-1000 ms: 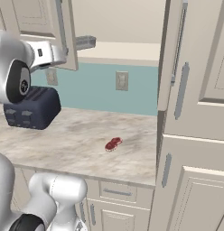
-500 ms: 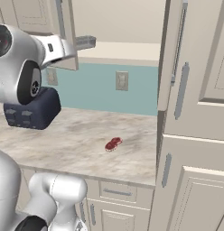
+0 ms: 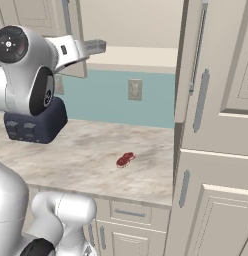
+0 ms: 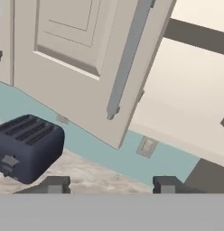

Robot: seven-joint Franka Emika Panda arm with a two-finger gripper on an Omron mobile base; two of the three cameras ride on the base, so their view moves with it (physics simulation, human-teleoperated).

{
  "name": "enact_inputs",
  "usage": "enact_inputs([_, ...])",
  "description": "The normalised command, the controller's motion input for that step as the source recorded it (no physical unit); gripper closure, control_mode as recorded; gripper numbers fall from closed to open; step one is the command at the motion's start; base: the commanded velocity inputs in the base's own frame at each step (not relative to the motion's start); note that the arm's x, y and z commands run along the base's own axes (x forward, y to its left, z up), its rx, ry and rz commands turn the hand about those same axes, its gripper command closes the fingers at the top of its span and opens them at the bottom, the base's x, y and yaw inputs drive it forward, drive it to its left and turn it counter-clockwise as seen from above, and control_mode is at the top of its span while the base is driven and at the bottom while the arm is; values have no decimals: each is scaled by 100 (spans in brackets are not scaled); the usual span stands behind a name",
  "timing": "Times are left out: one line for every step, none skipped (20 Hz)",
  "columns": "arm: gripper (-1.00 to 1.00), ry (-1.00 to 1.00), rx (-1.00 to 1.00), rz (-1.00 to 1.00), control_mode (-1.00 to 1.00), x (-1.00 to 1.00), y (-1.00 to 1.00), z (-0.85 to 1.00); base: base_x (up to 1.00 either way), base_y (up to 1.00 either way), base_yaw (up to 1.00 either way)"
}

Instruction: Retrieve the tupperware from the cabinet, then place the raw meat into the tupperware to avoid contamination.

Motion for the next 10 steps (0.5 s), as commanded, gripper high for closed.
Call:
enact_inputs([-100,-4,0,3,-100,0,-5,1,0,0,0])
enact_inputs([-100,-7,-4,3,-100,0,-8,0,0,0,0])
enact_inputs([-100,-8,-7,3,-100,0,-15,0,0,0,0])
enact_inputs([-100,-9,-11,3,-100,0,-16,0,0,0,0])
enact_inputs([-100,-10,-15,2,-100,0,-16,-3,0,0,0])
enact_inputs([-100,-11,-16,2,-100,0,-17,-4,0,0,0])
enact_inputs([-100,-11,-16,2,-100,0,-17,-6,0,0,0])
enact_inputs([-100,-12,-17,2,-100,0,-16,-11,0,0,0])
enact_inputs([-100,-13,-18,3,-100,0,-12,-15,0,0,0])
enact_inputs([-100,-13,-20,3,-100,1,-11,-20,0,0,0])
